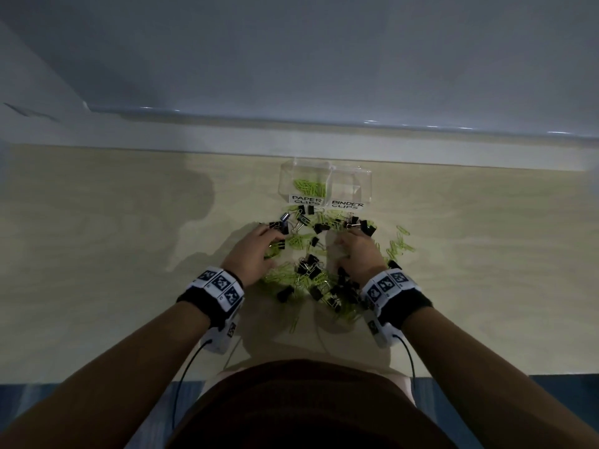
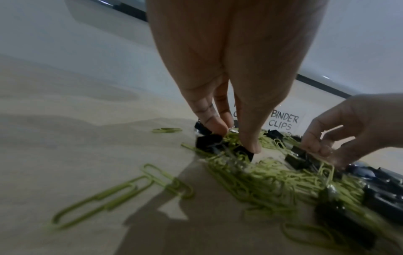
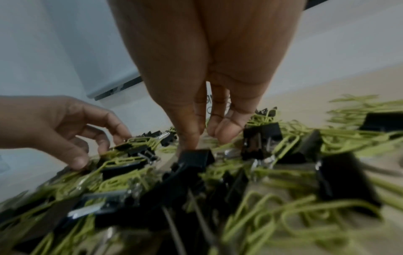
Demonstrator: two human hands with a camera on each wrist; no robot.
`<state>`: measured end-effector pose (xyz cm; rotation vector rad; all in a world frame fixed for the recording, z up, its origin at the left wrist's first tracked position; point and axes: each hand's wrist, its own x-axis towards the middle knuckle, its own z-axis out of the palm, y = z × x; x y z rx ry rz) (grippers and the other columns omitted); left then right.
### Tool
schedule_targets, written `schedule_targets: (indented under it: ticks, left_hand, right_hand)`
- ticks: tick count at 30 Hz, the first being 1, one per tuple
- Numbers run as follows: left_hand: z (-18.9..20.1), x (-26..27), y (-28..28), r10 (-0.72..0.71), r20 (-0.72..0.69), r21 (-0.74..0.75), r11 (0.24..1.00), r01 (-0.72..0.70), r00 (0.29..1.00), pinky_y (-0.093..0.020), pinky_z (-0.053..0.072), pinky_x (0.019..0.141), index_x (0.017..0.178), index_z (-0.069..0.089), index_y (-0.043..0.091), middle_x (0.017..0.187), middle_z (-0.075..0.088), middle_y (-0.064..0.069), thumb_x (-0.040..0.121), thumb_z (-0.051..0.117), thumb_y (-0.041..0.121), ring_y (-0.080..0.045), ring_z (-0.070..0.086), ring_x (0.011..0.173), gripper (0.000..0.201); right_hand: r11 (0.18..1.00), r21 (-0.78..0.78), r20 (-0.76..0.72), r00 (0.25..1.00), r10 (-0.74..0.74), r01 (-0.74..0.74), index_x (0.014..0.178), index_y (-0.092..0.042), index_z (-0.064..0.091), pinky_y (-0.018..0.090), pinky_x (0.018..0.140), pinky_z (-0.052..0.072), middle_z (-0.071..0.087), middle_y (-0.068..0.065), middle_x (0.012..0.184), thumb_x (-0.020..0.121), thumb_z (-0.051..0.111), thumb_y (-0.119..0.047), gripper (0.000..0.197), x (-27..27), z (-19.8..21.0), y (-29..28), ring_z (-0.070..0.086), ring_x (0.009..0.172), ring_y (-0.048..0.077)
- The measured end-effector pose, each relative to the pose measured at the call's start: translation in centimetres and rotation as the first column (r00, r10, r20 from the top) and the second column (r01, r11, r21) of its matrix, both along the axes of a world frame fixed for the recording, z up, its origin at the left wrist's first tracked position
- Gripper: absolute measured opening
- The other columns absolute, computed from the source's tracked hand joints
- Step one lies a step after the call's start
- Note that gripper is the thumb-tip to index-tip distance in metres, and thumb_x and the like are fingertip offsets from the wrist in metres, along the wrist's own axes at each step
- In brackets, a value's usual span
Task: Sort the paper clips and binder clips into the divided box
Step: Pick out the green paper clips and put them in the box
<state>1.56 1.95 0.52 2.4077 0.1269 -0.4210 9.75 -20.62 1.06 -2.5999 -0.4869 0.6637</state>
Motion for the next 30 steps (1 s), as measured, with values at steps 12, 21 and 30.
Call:
schedule_targets:
  ticks: [12,21,30]
  left_hand:
    - [-0.2,2.4,-3.0,0.040,0.018,0.180,0.983,-0.043,0.999,-0.043,0.044,0.092,0.122,0.052,0.011,0.119,0.047,-0.009,0.077,0.070,0.014,-0.030,0.047,0.110,0.049]
    - [-1.3,-1.0,0.2,0.230,0.061,0.051,0.971,-0.233,0.971,-0.036,0.045,0.088,0.110,0.054,0.009,0.114,0.051,-0.009,0.075,0.074,0.020,-0.024,0.050,0.105,0.042]
    - [0.2,0.2,-0.3,0.026,-0.002,0.136,0.990,-0.026,1.000,-0.031,0.043,0.071,0.089,0.063,0.007,0.091,0.062,-0.009,0.087,0.055,0.009,-0.024,0.058,0.084,0.008]
  right_hand:
    - [0.954,0.012,0.034,0.953,0.300,-0.301,0.116,-0.008,0.060,0.040,0.086,0.049,0.055,0.012,0.113,0.079,0.059,-0.003,0.037,0.1,1.9,7.2,0.054,0.104,0.030]
    - [0.947,-0.065,-0.001,0.949,0.315,-0.314,0.090,-0.009,0.061,0.028,0.072,0.042,0.051,0.002,0.093,0.086,0.059,-0.014,0.007,0.9,0.7,5.6,0.052,0.084,0.020]
    - [0.988,0.139,-0.120,0.992,-0.044,0.061,0.088,-0.011,0.070,0.025,0.072,0.047,0.064,-0.001,0.082,0.080,0.067,-0.004,0.010,1.6,0.2,1.9,0.059,0.076,0.014]
